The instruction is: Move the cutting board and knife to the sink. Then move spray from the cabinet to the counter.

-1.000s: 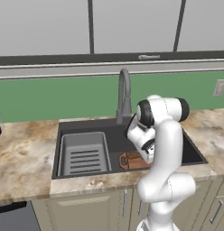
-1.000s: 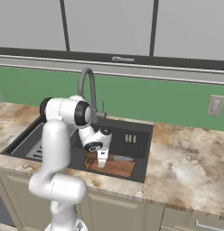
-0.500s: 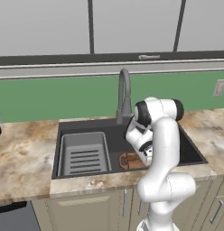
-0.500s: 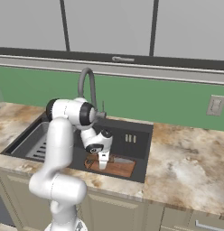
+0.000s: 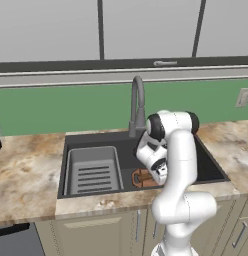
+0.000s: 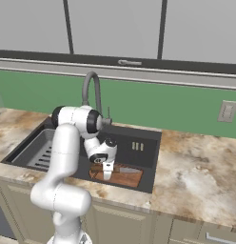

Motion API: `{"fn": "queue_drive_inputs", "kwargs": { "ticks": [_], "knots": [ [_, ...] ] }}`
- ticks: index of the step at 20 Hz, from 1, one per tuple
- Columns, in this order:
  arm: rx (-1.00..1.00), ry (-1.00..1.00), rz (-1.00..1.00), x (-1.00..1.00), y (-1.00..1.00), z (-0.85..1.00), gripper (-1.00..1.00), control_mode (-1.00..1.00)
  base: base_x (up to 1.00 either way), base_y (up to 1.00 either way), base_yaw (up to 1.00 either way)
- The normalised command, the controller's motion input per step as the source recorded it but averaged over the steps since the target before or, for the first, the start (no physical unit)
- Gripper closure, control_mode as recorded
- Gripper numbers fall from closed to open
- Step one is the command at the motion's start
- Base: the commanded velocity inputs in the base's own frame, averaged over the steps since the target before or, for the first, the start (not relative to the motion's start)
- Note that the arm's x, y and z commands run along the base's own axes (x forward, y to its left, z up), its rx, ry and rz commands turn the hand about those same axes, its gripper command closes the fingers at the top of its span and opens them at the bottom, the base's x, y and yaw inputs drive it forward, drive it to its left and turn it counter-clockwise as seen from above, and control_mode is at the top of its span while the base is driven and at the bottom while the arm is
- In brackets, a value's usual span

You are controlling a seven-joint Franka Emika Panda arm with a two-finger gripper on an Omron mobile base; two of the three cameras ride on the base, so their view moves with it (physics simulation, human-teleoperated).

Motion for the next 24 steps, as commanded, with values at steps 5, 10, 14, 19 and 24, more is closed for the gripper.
{"fn": "queue_drive_inputs", "kwargs": {
  "ticks": [5,10,14,19,24],
  "knots": [
    [0.00,0.00,0.00,0.04,0.00,-0.10,-1.00,-1.00,0.00,0.00,0.00],
    [0.00,0.00,0.00,0.00,-0.04,0.00,-1.00,-1.00,0.00,0.00,0.00],
    [0.00,0.00,0.00,0.00,-0.07,0.03,-1.00,-1.00,0.00,0.00,0.00],
    [0.01,0.00,0.00,-0.02,-0.06,0.20,-1.00,-1.00,0.00,0.00,0.00],
    [0.00,0.03,0.00,0.00,-0.02,0.34,-1.00,-1.00,0.00,0.00,0.00]
  ]
}}
